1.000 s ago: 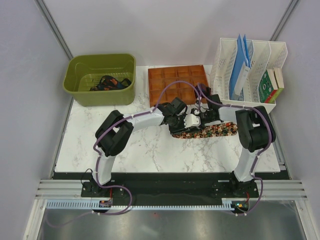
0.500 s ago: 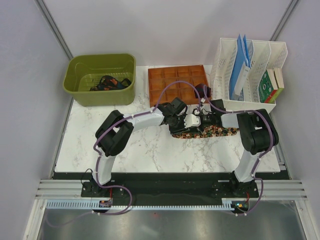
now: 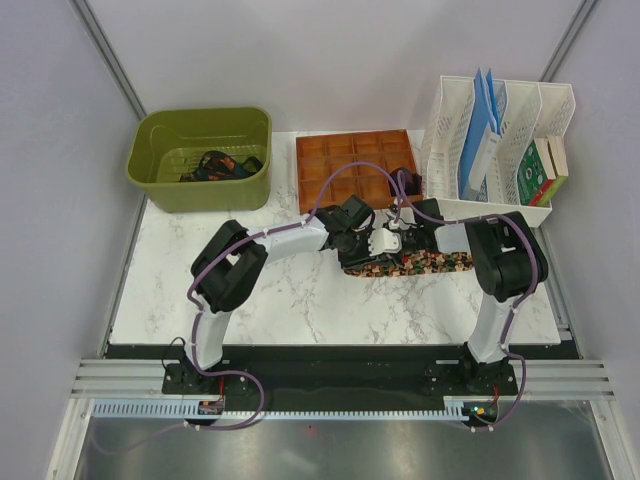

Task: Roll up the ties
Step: Roll the tie at the center of the board.

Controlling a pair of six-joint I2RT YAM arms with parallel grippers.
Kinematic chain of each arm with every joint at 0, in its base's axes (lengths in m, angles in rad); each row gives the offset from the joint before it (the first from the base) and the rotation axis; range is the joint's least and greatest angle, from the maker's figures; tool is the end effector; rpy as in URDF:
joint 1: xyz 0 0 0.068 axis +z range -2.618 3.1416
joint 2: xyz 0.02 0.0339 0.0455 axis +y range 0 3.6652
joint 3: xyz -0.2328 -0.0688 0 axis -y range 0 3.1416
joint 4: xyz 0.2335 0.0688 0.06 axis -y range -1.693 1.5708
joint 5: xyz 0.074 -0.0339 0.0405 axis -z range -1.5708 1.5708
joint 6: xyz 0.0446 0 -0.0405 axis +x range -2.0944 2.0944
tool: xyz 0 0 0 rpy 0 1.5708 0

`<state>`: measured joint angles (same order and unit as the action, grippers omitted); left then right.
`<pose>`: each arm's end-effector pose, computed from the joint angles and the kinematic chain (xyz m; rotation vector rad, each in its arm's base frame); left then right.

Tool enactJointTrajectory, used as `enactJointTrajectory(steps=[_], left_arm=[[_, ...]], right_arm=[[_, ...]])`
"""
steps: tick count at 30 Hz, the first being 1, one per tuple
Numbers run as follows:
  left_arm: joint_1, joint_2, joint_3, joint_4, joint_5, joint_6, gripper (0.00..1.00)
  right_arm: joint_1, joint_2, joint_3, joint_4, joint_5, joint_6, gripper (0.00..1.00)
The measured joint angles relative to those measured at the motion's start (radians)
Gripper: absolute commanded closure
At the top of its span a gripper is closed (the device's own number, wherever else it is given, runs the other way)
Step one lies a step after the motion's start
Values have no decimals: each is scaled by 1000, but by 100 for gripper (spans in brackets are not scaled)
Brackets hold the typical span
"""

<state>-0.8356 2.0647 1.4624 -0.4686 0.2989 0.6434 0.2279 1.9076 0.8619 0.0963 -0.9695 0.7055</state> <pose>0.2670 -0.3149 0.1333 1.8517 1.8796 -0.4597 0.3070 0.1090 0.0806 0.1862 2.6081 1.5851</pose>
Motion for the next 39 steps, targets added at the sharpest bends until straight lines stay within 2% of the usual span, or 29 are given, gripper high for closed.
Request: enactJointTrajectory(steps=[5, 12, 25, 27, 31, 39], left_arm=[[1, -3, -7, 7, 3, 0, 76], [17, -16, -30, 34, 46, -1, 57], [50, -88, -123, 69, 124, -24, 36], [62, -102, -134, 54, 127, -28, 29], [88, -129, -175, 45, 144, -38, 24], [111, -207, -256, 64, 159, -41, 23]], right_arm=[[-3, 14, 37, -79, -6, -50, 100], [-3, 17, 61, -137, -3, -98, 100], [-25, 29, 66, -243, 3, -195, 100], [-33, 29, 66, -254, 5, -210, 100], [-44, 29, 64, -266, 9, -232, 100], [-50, 38, 63, -270, 3, -251, 100]])
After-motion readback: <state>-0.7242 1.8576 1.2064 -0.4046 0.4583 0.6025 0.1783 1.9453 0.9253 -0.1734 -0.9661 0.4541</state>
